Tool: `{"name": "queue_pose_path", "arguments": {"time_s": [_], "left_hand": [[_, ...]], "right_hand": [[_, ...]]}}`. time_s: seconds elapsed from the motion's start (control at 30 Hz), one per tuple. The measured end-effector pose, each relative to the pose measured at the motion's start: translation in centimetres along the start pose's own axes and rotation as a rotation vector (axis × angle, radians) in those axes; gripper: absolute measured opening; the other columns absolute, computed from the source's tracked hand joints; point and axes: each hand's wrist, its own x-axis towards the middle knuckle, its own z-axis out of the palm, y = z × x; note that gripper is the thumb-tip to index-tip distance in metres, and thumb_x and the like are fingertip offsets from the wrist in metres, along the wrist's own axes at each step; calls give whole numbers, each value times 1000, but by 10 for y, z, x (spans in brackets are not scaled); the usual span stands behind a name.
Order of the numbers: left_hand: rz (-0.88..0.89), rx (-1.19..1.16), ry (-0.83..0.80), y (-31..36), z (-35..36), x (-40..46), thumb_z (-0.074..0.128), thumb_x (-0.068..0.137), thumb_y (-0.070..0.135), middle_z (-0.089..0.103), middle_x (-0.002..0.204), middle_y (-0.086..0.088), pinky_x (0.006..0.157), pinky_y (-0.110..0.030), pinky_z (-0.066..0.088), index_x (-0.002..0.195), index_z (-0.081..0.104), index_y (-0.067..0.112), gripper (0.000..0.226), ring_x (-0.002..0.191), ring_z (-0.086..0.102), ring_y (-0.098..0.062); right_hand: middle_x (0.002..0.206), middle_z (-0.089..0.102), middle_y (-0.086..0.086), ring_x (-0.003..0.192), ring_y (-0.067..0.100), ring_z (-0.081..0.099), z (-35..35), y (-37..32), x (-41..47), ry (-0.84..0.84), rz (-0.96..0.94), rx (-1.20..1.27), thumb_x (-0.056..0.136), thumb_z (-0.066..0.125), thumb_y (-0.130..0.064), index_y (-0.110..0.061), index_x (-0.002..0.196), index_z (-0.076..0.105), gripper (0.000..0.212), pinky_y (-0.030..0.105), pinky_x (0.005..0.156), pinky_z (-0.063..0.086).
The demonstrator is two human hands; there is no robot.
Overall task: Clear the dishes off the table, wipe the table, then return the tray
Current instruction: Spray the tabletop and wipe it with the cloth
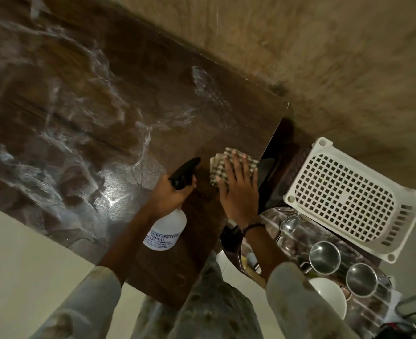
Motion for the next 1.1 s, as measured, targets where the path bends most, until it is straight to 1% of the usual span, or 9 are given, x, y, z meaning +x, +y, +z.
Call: {"name": "queue_pose_path", "arguments": {"time_s": [0.1, 0.23, 0.3, 0.37, 0.53, 0.8, 0.87, 0.97, 1.1], "left_hand": [[27, 51, -24, 6, 5, 6, 58, 86, 3, 65, 95, -28, 44, -22, 41, 96, 64, 9, 13, 39, 48, -3], [91, 195, 0, 37, 24, 31, 65, 84, 21, 69, 86, -17, 56, -29, 52, 100, 65, 7, 21, 63, 64, -17], [123, 245, 12, 61, 35, 46, 66, 84, 19, 68, 79, -9, 57, -21, 51, 100, 65, 5, 21, 67, 64, -16], [156, 265, 1, 82, 46, 58, 64, 84, 12, 65, 73, -7, 54, -21, 47, 102, 64, 1, 21, 62, 61, -15], [117, 344, 7, 100, 64, 76, 60, 82, 3, 56, 63, 0, 38, -9, 36, 100, 62, -1, 19, 51, 53, -9], [114, 369, 27, 107, 70, 83, 60, 82, 3, 55, 60, 0, 38, -7, 38, 87, 60, 7, 6, 50, 53, -9], [130, 363, 57, 108, 68, 83, 60, 81, 3, 54, 58, 1, 41, -10, 39, 84, 61, 6, 4, 48, 51, -8], [132, 328, 90, 108, 57, 82, 59, 82, 4, 55, 60, 2, 41, -11, 40, 97, 63, 2, 15, 45, 53, -7], [95, 294, 169, 100, 40, 77, 60, 86, 10, 56, 65, -9, 50, -27, 43, 101, 61, -1, 19, 51, 51, -17]], "right_hand": [[163, 2, 0, 149, 21, -6, -4, -2, 27, -16, 100, 17, 99, 14, -46, -24, 154, 11, 60, 48, 120, -6], [163, 1, 2, 149, 22, -8, -5, -2, 32, -22, 30, 44, 100, 13, -47, -22, 154, 12, 59, 48, 120, -8], [162, 9, 5, 150, 25, -1, -6, 5, 29, 0, -27, 56, 100, 18, -44, -18, 153, 20, 59, 51, 120, -1], [161, 14, 6, 149, 25, 2, -7, 8, 30, 10, -46, 88, 100, 23, -42, -17, 152, 24, 57, 53, 120, 2], [163, 7, 3, 149, 22, -7, -9, 5, 33, -61, 7, 151, 103, 30, -39, -22, 153, 19, 54, 48, 121, -7], [163, 8, 0, 145, 13, -15, -6, 8, 34, -28, 5, 152, 102, 28, -41, -23, 153, 21, 54, 47, 121, -5], [163, 8, -1, 147, 15, -10, -7, 12, 42, 7, 30, 170, 102, 32, -40, -23, 153, 20, 55, 46, 121, -4], [162, 9, 4, 149, 22, -2, -15, 23, 65, 85, 62, 140, 101, 29, -38, -20, 154, 18, 57, 47, 121, -5], [163, 3, 3, 150, 26, -4, -29, 41, 117, 97, 226, 85, 102, 25, -43, -21, 154, 11, 58, 47, 118, -10]]}}
